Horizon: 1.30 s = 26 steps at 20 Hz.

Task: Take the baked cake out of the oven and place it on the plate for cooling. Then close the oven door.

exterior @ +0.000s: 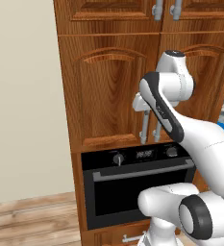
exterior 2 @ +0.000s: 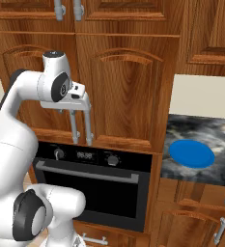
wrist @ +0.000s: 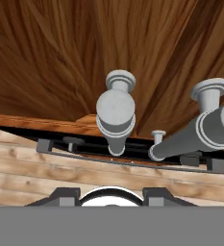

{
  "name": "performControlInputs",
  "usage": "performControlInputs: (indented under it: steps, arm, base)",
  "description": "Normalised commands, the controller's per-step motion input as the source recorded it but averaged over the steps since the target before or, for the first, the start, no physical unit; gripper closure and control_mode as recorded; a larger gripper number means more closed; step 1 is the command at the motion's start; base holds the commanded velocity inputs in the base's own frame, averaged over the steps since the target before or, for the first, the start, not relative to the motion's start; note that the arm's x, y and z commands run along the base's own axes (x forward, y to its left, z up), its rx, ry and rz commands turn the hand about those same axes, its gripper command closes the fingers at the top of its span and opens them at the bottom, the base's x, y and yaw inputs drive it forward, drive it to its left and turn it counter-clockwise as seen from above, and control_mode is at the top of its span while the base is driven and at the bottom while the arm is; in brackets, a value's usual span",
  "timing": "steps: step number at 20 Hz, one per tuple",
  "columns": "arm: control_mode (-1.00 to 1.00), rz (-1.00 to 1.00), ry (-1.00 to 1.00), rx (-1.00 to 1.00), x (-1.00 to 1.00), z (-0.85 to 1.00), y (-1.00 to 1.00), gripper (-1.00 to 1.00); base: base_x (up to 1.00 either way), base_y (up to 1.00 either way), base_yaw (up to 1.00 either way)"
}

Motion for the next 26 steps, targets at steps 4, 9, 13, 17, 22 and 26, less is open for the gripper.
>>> performControlInputs:
  steps: [4,9,13,17,22,26]
  arm:
    - [1.0,0.0,0.0,0.0,0.0,0.0,0.0,-1.0]
    - [1.0,0.0,0.0,0.0,0.0,0.0,0.0,-1.0]
    - [1.0,0.0,0.0,0.0,0.0,0.0,0.0,-1.0]
    - [1.0,0.0,0.0,0.0,0.0,0.0,0.0,-1.0]
    - [1.0,0.0,0.0,0.0,0.0,0.0,0.0,-1.0]
    - [1.0,0.0,0.0,0.0,0.0,0.0,0.0,-1.0]
  base:
    - [0.0,0.0,0.0]
    - [-0.13,-0.01,0.0]
    - [-0.55,-0.23,0.08]
    - [-0.62,-0.39,0.15]
    - [-0.25,-0.56,0.22]
    - [-0.01,-0.64,0.29]
